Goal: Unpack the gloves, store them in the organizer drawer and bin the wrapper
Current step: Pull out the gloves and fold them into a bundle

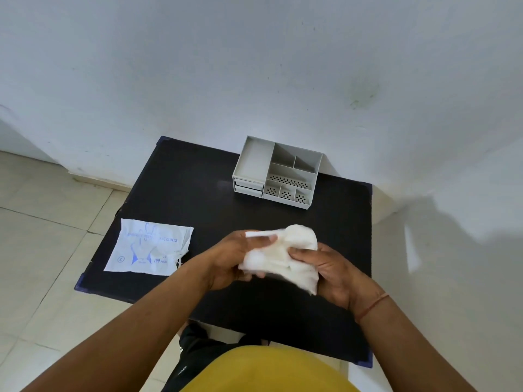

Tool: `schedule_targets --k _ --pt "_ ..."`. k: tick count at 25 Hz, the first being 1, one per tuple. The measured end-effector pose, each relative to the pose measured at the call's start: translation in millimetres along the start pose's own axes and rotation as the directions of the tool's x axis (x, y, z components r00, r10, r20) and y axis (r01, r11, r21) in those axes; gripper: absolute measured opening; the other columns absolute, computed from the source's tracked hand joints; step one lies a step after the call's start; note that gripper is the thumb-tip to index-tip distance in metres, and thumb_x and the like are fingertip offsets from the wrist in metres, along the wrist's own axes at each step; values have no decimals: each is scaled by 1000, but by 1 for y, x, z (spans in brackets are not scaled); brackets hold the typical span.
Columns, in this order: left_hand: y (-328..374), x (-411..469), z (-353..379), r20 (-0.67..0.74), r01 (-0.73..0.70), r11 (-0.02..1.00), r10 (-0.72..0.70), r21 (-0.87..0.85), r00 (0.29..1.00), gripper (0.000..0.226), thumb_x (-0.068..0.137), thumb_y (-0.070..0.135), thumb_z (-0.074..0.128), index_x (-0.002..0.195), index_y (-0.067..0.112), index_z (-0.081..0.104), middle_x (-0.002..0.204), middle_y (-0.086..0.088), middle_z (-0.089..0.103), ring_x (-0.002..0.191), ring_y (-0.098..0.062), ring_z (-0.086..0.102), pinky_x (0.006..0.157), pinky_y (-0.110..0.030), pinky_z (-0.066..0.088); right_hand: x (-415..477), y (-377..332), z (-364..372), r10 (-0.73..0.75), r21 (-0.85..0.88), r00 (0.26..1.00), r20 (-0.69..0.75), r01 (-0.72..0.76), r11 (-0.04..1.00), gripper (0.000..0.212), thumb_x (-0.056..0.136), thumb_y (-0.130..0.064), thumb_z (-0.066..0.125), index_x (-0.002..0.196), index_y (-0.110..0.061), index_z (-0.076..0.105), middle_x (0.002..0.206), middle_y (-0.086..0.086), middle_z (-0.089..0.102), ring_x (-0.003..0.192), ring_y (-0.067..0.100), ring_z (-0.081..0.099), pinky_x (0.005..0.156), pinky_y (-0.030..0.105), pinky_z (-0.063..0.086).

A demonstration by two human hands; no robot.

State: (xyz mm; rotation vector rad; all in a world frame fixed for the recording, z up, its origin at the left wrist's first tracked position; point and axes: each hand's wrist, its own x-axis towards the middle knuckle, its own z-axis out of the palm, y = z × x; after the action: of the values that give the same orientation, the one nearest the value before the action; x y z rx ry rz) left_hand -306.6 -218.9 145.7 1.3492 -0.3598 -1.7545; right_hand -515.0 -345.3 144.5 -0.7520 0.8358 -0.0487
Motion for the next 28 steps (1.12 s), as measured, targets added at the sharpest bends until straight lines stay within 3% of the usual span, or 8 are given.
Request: schedule_targets --k 2,5,8,12,15,17,21,28 --pt "2 -4 -11 165 55 983 -26 -173 986 82 83 82 65 138 21 72 121 -20 76 85 -25 77 55 -28 58 -1 1 2 -9 114 999 -53 15 993 49 87 -8 74 135 -5 67 133 25 72 112 39 74 93 54 62" --pt "3 -11 -30 338 7 987 47 -158 940 77 92 63 72 155 23 56 146 -22 65 121 -36 72 76 -35 66 -2 5 1 20 224 998 -59 -6 975 46 84 -5 75 130 -4 70 125 27 75 84 32 80 55 35 64" --pt "4 -9 -26 190 -22 1000 19 14 982 52 89 31 87 139 27 70 137 -16 75 116 -38 76 75 -38 69 2 9 4 18 219 999 -36 -10 976 47 90 -1 71 136 -3 65 135 28 70 110 42 75 79 49 67" --pt "2 2 -18 -98 -14 998 20 63 995 27 84 14 86 110 24 85 109 -5 86 92 -25 82 62 -34 65 9 7 5 19 20 999 -39 -19 1000 43 93 -8 74 135 -10 70 139 25 69 131 48 61 116 72 37" --pt "-2 5 -19 -163 -2 1000 6 25 987 27 87 7 83 110 19 84 111 -10 85 89 -26 83 60 -33 64 10 4 3 7 -9 999 31 -7 1000 44 94 -15 75 137 -14 69 142 23 67 132 47 62 116 74 35" --pt "-2 4 -22 -158 -6 998 -5 -67 987 29 91 4 79 118 14 81 116 -17 84 89 -30 84 57 -30 64 5 1 -3 -25 110 984 174 6 994 51 96 -17 74 146 -19 61 150 21 61 133 43 62 107 63 52" --pt "-3 1 -28 -139 29 961 -70 -275 988 23 97 3 74 119 6 79 116 -24 82 76 -23 83 50 -24 64 -7 -6 -20 -95 231 932 351 12 973 76 93 11 66 155 -30 50 160 14 50 143 43 52 99 49 60" --pt "-8 7 -16 -135 50 992 -65 -116 989 31 95 8 79 125 8 76 111 -20 84 78 -24 83 50 -25 63 3 -13 -5 2 -68 996 -88 -8 998 51 84 -14 84 132 -19 69 123 14 79 113 37 76 86 49 66"
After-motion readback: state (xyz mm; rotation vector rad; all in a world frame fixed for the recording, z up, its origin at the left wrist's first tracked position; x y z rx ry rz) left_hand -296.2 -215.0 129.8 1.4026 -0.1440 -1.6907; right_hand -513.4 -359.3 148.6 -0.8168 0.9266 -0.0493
